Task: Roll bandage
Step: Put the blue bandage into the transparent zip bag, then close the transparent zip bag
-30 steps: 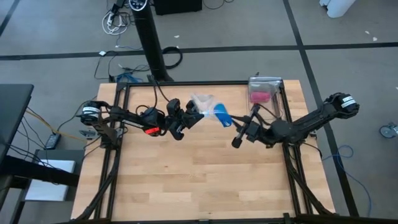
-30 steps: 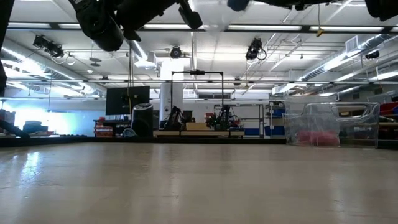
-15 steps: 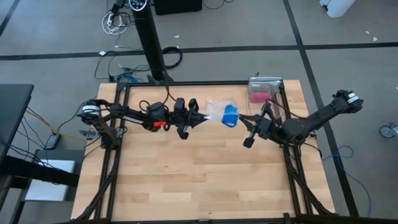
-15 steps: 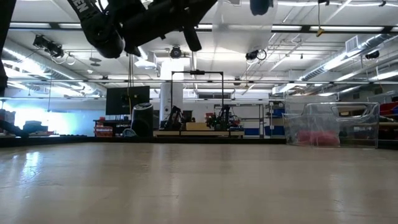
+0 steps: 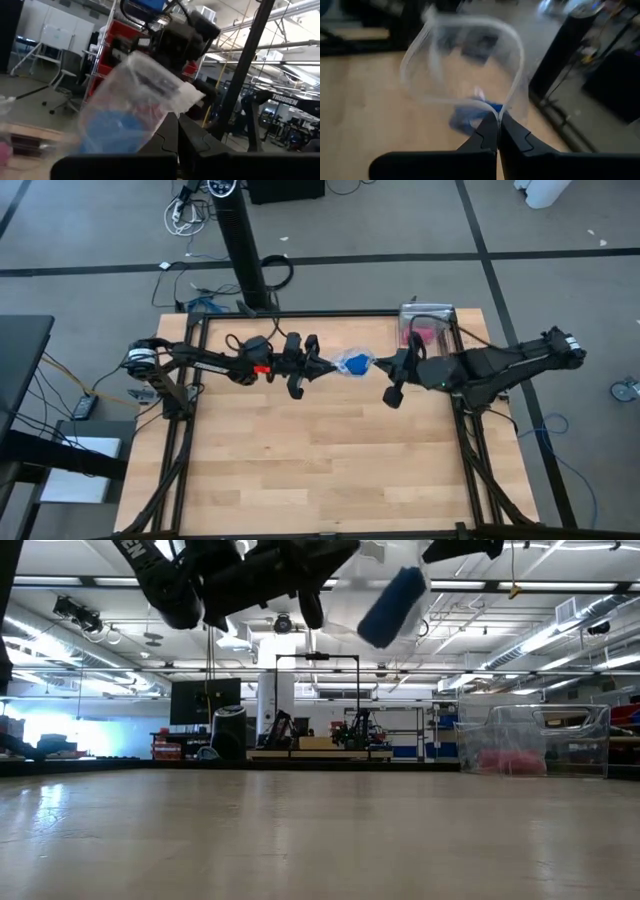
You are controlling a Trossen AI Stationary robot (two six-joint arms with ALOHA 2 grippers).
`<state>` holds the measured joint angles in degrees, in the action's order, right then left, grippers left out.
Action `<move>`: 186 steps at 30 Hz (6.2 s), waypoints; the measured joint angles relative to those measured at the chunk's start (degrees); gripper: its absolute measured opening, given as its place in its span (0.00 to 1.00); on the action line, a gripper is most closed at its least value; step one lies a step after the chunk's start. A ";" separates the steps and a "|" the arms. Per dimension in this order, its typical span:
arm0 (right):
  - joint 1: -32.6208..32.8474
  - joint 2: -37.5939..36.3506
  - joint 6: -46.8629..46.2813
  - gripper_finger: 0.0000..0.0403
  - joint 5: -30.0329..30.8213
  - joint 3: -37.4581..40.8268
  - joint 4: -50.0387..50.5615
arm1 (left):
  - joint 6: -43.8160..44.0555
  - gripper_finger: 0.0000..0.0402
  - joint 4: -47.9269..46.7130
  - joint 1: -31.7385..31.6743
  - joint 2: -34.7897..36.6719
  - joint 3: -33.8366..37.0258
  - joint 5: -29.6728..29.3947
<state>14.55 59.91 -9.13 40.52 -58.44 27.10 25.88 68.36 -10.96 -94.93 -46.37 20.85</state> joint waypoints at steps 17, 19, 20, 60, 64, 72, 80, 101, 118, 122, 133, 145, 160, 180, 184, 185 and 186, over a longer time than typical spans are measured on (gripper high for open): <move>-9.74 1.47 -4.96 0.00 -12.23 -12.64 19.90 | -5.06 0.00 -10.51 -0.26 0.15 0.68 -6.94; -10.72 2.95 -4.96 0.00 -13.20 -11.40 19.32 | -5.17 0.00 -9.32 0.21 -0.88 0.78 -7.22; -11.11 3.91 -4.93 0.00 -13.80 -10.40 18.67 | -5.17 0.00 -8.61 0.35 -1.07 0.79 -7.26; -12.56 17.51 7.37 0.39 -31.34 -4.70 -3.15 | -13.25 0.00 -13.18 2.65 -0.97 12.10 -12.25; -13.62 21.53 7.79 0.38 -30.93 -4.70 -4.81 | -13.46 0.00 -14.22 3.25 -0.97 11.77 -12.51; -13.32 26.21 4.67 0.38 -31.11 -7.03 -6.76 | -13.26 0.00 -19.10 3.59 -0.97 9.27 -15.30; -13.25 26.21 2.95 0.36 -30.79 -7.60 -6.44 | -13.57 0.00 -20.80 3.59 -0.97 7.22 -16.17; -14.34 26.13 4.22 0.09 -28.79 -7.60 -3.46 | -13.92 0.00 -20.41 3.59 -0.97 6.73 -14.74; -17.31 24.38 0.14 0.36 -36.65 -7.56 -2.55 | -16.00 0.00 -20.23 3.59 -0.97 6.71 -13.10; -18.47 24.49 -0.27 0.34 -39.42 -7.56 -2.88 | -16.39 0.00 -20.03 3.59 -0.97 6.71 -13.05; -19.17 25.47 0.42 0.21 -44.21 -7.58 -3.85 | -16.63 0.00 -19.78 3.59 -0.97 6.71 -13.05; -18.21 25.47 3.80 0.05 -41.67 -7.58 -2.93 | -13.38 0.03 -19.47 3.27 -0.97 6.71 -12.64; -16.14 24.66 5.25 0.03 -38.26 -7.58 -0.49 | -13.49 0.28 -19.09 1.38 -0.98 6.69 -6.59; -14.86 24.25 5.08 0.03 -37.56 -7.58 -1.55 | -14.94 0.12 -26.53 1.60 -0.98 1.88 -4.24; -14.76 24.25 5.43 0.03 -37.38 -7.58 -1.37 | -14.86 0.02 -26.75 1.62 -0.97 1.88 -4.10; -14.73 24.25 5.60 0.03 -37.43 -7.58 -1.34 | -14.78 0.02 -26.77 1.62 -0.97 1.87 -3.73; -14.69 24.25 5.58 0.03 -37.47 -7.58 -1.30 | -14.66 0.02 -26.75 1.63 -0.98 1.86 -3.59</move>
<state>-0.14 84.16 -3.55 3.05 -66.02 25.81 11.22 41.60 -9.33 -95.90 -44.51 17.26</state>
